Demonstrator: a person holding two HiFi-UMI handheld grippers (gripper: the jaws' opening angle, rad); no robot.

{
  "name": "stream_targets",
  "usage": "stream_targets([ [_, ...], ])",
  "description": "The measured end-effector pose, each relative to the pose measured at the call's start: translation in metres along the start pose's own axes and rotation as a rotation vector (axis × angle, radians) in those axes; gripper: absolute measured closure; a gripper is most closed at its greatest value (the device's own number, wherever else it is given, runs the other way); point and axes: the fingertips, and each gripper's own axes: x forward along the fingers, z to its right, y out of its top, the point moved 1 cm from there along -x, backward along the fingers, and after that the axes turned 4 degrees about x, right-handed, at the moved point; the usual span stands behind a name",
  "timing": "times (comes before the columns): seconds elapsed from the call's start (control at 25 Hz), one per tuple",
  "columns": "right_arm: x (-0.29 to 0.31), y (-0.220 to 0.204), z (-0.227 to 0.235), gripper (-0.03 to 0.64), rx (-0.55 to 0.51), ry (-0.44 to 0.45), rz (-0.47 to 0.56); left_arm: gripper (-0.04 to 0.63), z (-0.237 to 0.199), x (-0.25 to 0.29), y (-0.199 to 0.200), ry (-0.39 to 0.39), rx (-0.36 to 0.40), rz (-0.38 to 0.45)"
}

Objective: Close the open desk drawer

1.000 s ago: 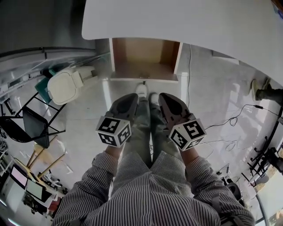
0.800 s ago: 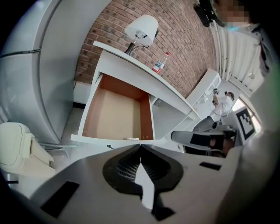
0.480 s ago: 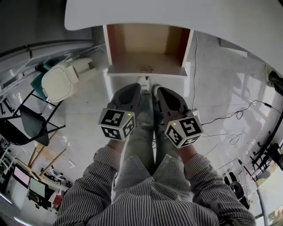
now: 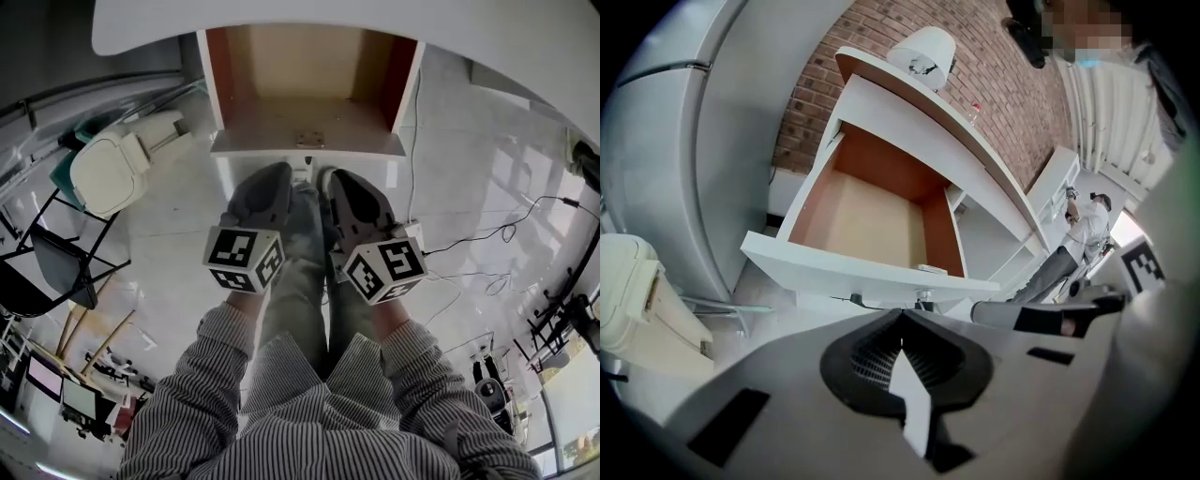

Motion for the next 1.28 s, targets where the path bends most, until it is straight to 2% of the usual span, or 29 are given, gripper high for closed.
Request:
stream_targets([
  [0.36,0.018,0.008,0.022,0.600,0.037,-0.059,0.068,0.581,-0.010,0.014,0.009,0.022,0.018,0.087],
  [0.64,0.017,0.014,0.022,0.600,-0.023,-0.080,0.089,0.583,-0.012,0.014,0.015,0.034,0.018,0.132],
  [1.0,0.018,0.016,0.021,0.600,0.000,-0.105,0.078,0.583,-0.013,0.014,0.017,0.053,0.001,0.120],
  [1.28,0.012,0.030,0.014,0.600,-0.003,-0.104,0.094,0.583,-0.007,0.008,0.032,0.020,0.045,0.119],
])
